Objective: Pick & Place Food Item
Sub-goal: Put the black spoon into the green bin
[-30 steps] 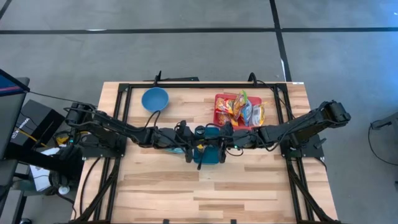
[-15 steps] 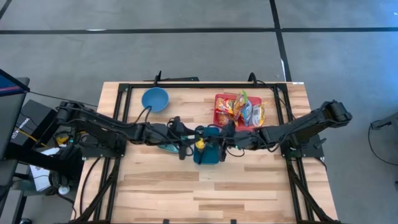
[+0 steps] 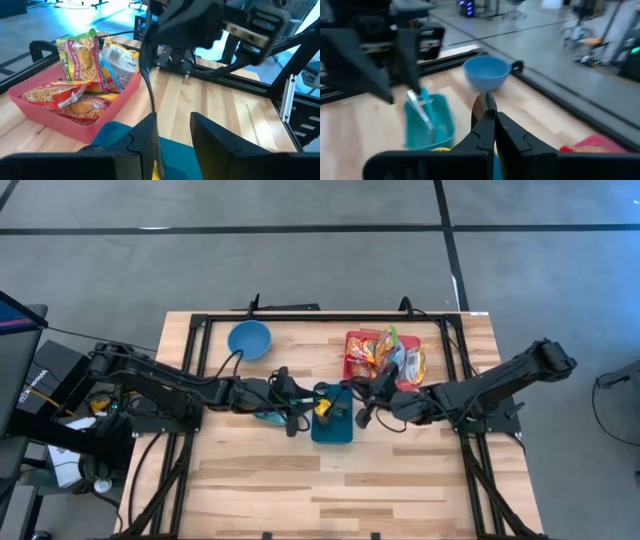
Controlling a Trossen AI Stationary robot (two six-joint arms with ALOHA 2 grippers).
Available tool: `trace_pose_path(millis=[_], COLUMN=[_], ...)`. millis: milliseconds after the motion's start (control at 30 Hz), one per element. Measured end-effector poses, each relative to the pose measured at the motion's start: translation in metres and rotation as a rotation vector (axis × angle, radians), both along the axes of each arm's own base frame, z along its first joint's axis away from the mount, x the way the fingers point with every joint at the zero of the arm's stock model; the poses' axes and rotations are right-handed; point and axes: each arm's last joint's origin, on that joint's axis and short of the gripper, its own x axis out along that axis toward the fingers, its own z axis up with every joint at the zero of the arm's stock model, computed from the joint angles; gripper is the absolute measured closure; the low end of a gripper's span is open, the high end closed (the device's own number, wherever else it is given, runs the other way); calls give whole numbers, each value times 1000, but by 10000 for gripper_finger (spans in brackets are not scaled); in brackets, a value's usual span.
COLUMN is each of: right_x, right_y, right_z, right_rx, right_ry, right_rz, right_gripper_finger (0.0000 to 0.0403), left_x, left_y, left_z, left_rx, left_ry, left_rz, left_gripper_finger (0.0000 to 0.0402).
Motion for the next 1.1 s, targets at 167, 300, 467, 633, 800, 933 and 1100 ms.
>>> trace_pose_path(millis=[167,300,467,633,800,933,1100], right_x=[-4,-8,-10,-13,-13,-9,-6], right_y=[-4,-5,1,5,1,-9,-25], right_z=[6,13,15,16,17,14,16], right_rx=[-48,-35,0,-42,-87,-108,-138], right_ry=[-12,-40,-51,-57,-52,-25,-17], right_rz=[-71,-65,0,-42,-122,-158,-209], right_gripper_finger=[403,403,403,403,403,403,403], left_x=[-3,-4,-4,-4,-4,-6,-9], left_y=[3,3,2,3,3,5,7], left_z=[0,0,0,0,0,-5,-10], left_rx=[35,37,34,35,39,71,104], left_ry=[33,33,31,31,34,83,140], left_rz=[35,42,42,44,50,109,178], left_gripper_finger=[300,305,305,305,305,305,305])
